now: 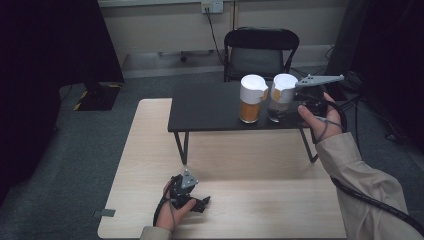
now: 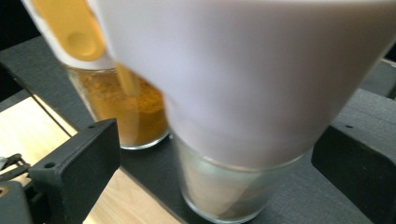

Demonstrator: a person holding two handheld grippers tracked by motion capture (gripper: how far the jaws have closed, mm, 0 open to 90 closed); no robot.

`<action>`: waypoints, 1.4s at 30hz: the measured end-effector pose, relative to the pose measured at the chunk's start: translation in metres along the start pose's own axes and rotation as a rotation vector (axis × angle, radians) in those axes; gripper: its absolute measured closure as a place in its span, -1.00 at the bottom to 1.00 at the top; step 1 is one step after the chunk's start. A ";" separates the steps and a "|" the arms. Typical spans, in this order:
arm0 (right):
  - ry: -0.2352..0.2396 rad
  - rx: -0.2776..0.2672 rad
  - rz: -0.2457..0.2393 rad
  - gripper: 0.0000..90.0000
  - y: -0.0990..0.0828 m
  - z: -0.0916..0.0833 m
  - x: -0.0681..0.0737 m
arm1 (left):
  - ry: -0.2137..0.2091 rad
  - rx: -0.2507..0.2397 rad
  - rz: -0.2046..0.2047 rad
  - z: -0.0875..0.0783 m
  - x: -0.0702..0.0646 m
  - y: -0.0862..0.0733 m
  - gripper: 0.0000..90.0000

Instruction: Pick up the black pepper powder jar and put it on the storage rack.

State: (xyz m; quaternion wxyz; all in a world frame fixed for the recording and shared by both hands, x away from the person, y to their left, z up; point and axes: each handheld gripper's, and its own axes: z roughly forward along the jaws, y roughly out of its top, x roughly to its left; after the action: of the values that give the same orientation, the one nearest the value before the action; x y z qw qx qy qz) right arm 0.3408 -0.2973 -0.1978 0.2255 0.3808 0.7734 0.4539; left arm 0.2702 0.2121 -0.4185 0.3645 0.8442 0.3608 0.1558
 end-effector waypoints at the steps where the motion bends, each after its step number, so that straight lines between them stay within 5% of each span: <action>1: 0.002 -0.003 0.008 -0.99 -0.001 -0.001 0.000 | 0.000 0.000 0.000 0.000 0.000 0.000 -1.00; 28: 0.002 -0.009 0.041 -0.99 -0.022 -0.012 -0.002 | 0.000 0.000 0.000 0.000 0.000 0.000 -1.00; 42: 0.009 0.003 0.004 -0.99 -0.034 -0.014 0.006 | 0.000 0.000 0.000 0.000 0.000 0.000 -1.00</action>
State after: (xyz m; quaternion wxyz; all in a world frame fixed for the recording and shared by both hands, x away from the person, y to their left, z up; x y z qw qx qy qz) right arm 0.3142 -0.3099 -0.2210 0.2206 0.3806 0.7743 0.4548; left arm 0.2702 0.2121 -0.4185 0.3644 0.8443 0.3607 0.1558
